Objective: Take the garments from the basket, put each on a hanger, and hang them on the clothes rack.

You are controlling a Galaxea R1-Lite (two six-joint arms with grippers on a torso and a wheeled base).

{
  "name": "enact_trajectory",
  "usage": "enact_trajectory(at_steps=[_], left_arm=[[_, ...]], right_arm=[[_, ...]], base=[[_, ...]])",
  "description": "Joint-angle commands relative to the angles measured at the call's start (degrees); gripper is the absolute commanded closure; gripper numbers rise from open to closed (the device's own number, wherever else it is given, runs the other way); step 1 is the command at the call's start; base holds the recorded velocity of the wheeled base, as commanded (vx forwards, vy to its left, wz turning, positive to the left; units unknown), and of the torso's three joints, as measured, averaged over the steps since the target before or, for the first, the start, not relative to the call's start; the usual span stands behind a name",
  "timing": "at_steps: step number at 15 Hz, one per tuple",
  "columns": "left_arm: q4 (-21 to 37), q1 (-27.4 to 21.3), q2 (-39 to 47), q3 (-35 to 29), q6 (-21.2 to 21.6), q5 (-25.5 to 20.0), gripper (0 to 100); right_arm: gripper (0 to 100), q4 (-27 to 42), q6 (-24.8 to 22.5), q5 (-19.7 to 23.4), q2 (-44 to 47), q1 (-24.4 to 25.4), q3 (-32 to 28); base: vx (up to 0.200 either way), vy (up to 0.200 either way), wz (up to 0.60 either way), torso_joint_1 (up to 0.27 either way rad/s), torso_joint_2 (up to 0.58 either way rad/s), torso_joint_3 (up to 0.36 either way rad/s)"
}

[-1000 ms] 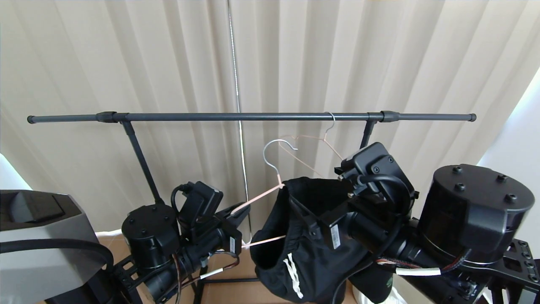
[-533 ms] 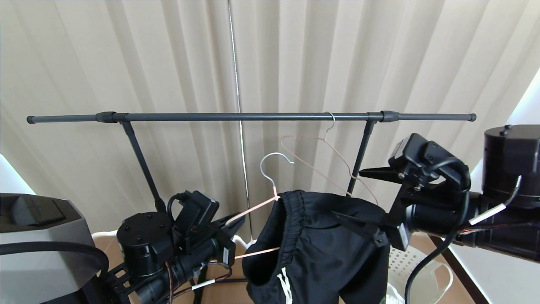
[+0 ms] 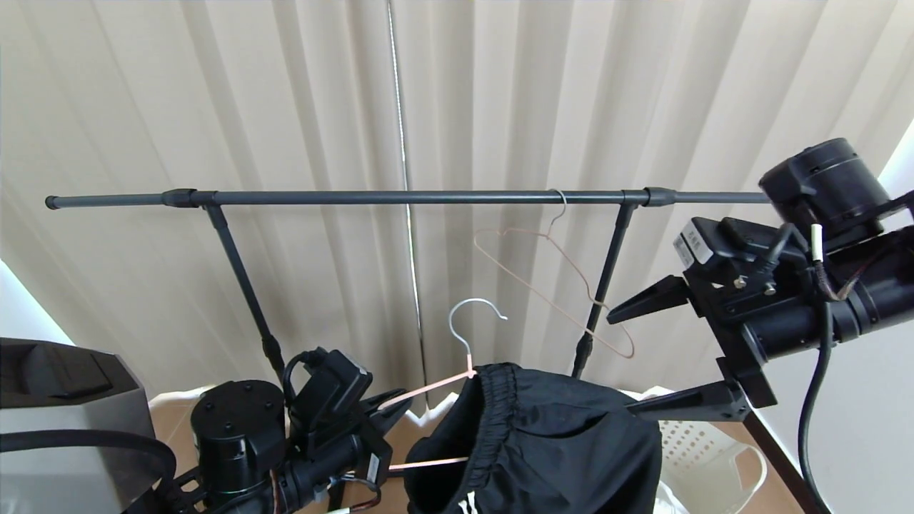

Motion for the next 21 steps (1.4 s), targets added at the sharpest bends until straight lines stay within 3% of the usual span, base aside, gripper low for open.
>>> enact_trajectory(at_steps=[1,21], left_arm=[[-0.1,-0.1,0.0,-0.2,0.0,0.0,100],[-0.1,-1.8,-1.5,-1.5,-0.2,0.1,100]], right_arm=[[0,1.0,-1.0,3.2,6.6,0.2,-3.2],[0,0.7,-1.3,2.0,14.5,4.7,-2.4]], base=[[0.000,0.000,0.00,0.000,0.00,0.000],[0.000,0.000,0.00,0.000,0.00,0.000]])
